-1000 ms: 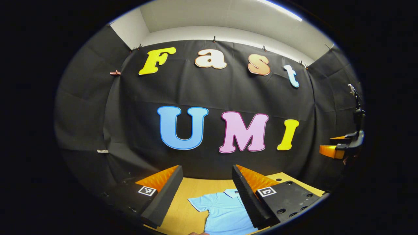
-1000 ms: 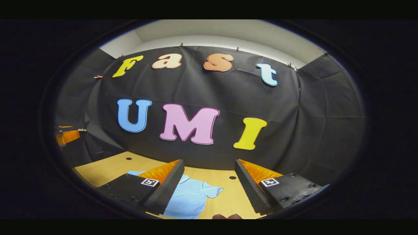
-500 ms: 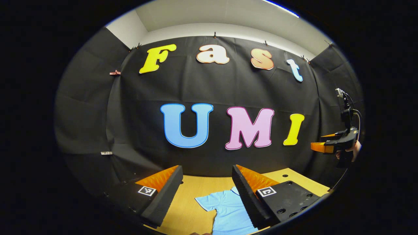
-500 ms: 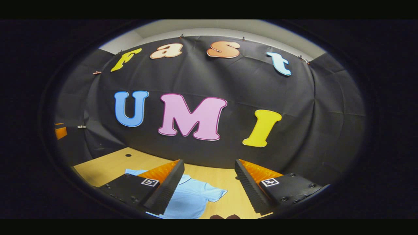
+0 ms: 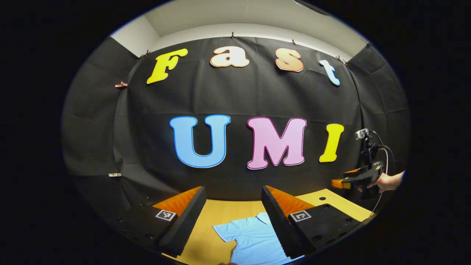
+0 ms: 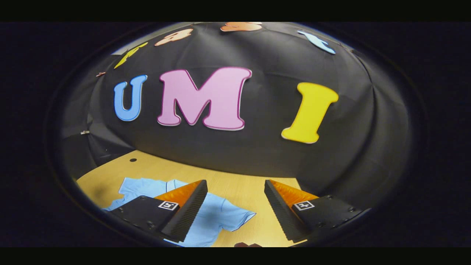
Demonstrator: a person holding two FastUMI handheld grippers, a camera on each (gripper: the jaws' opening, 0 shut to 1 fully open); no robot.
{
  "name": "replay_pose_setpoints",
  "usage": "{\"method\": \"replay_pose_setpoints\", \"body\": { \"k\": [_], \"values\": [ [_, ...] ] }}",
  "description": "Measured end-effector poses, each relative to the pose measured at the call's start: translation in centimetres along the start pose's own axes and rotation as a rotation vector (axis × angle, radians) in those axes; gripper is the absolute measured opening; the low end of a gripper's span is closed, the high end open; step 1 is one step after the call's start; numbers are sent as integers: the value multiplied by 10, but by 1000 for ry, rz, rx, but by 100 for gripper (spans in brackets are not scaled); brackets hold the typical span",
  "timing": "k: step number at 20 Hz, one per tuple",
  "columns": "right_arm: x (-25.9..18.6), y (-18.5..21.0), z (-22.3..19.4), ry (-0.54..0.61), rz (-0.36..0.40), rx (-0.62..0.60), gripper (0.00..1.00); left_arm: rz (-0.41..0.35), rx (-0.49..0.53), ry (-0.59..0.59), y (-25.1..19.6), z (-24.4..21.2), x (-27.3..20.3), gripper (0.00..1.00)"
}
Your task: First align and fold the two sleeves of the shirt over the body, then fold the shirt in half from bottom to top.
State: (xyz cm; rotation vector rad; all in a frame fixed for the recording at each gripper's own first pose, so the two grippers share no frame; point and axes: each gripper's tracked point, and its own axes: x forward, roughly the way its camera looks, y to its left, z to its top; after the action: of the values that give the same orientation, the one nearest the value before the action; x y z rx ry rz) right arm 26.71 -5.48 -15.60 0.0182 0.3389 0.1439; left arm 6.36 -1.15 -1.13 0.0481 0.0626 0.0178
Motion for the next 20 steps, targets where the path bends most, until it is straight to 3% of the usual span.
{"method": "replay_pose_setpoints", "body": {
  "k": [8,13,20],
  "values": [
    [93,-21,-109,221,80,51,97,14,20,78,-47,-20,48,96],
    [118,-20,-175,376,127,118,97,87,-8,155,-43,-44,59,97],
    [140,-33,-237,504,109,182,99,130,6,194,-55,-58,67,97]
  ]
}}
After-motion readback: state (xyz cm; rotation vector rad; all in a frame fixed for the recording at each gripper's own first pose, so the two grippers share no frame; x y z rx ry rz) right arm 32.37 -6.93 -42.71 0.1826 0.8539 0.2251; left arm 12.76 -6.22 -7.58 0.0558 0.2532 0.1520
